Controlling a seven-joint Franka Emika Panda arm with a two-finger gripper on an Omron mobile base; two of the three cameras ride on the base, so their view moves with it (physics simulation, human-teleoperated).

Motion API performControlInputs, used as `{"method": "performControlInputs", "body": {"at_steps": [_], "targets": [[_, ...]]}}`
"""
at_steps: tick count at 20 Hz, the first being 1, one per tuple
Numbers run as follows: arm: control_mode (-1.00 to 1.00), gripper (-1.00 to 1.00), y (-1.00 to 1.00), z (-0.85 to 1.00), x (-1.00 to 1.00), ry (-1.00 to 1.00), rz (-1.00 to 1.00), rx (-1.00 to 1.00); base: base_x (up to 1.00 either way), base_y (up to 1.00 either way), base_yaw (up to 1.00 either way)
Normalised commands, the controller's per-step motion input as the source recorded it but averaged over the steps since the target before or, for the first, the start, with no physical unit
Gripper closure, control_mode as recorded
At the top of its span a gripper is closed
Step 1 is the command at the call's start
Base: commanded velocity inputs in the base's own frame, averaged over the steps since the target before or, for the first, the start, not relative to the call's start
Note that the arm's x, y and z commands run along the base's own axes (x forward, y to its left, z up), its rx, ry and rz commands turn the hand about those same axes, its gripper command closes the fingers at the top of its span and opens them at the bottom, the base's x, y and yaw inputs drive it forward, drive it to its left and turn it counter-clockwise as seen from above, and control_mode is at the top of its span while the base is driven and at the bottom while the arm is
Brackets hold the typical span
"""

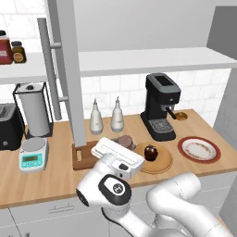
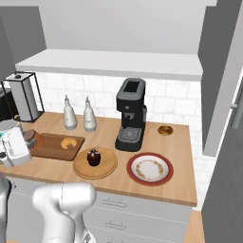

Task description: From the different types of pastries on the counter, select a croissant and place it on the cutting board. Then retrieve a jar of jam from the cabinet and place it alongside the croissant on the cutting board.

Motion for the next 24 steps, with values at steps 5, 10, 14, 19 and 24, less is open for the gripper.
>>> {"method": "performControlInputs", "body": {"at_steps": [5, 10, 14, 19, 24], "targets": [[-1.00, 1.00, 0.08, -0.21, 0.38, 0.08, 0.17, 0.10, 0.00, 0.00, 0.00], [-1.00, 1.00, 0.18, -0.17, 0.44, 0.22, 0.17, 0.07, 0.00, 0.00, 0.00], [-1.00, 1.00, 0.44, -0.94, 0.05, -0.07, 0.01, -0.12, 0.00, 0.00, 0.00], [-1.00, 1.00, 0.18, -0.74, 0.32, 0.03, 0.11, 0.17, 0.00, 0.00, 0.00], [-1.00, 1.00, 0.37, -0.23, 0.61, 0.14, 0.10, 0.23, 0.00, 0.00, 0.00]]}}
